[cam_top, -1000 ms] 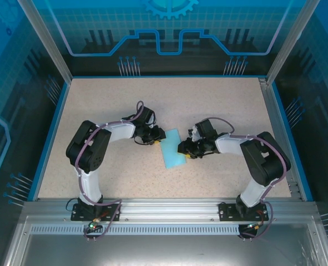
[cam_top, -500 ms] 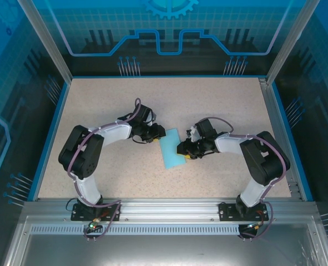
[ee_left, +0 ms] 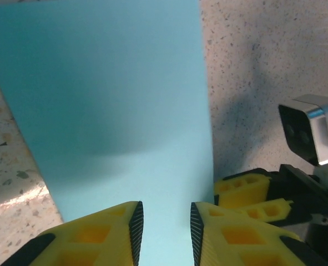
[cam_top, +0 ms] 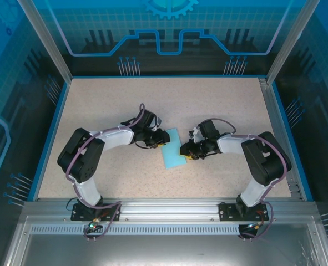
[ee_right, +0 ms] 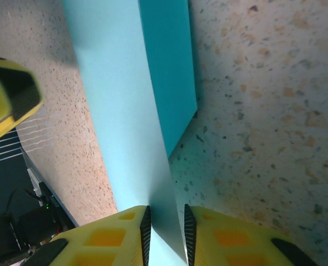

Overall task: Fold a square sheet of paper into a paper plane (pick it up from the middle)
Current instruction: Third fold the triangle at the center of the table.

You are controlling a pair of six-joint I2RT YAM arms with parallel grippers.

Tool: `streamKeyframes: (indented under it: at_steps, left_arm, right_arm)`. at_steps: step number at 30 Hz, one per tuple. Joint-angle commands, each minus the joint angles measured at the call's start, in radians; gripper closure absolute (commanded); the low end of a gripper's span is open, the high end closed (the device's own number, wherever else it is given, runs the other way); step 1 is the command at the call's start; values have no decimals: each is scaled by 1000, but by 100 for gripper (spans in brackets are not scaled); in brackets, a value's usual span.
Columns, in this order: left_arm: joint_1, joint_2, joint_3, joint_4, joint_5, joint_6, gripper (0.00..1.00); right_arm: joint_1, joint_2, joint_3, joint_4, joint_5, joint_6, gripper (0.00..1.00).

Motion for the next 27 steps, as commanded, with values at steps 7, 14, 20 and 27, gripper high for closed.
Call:
streamKeyframes:
  at_steps: [7,14,20,27]
  left_arm:
    - [-3,110,34,29,-3,-14,73]
    - [-1,174,124,-48,-25,109,77]
    - [0,183,157,-82,-18,203,78]
    - [0,131,144,-98,7,242,75]
  right_arm:
    - [-12,-8,-45,67,-42,47,81]
    - [7,-16,-60,118,-32,103,80]
    - [10,-5,-50,140,-26,130,76]
    - [0,29,-6,131,-24,136,72]
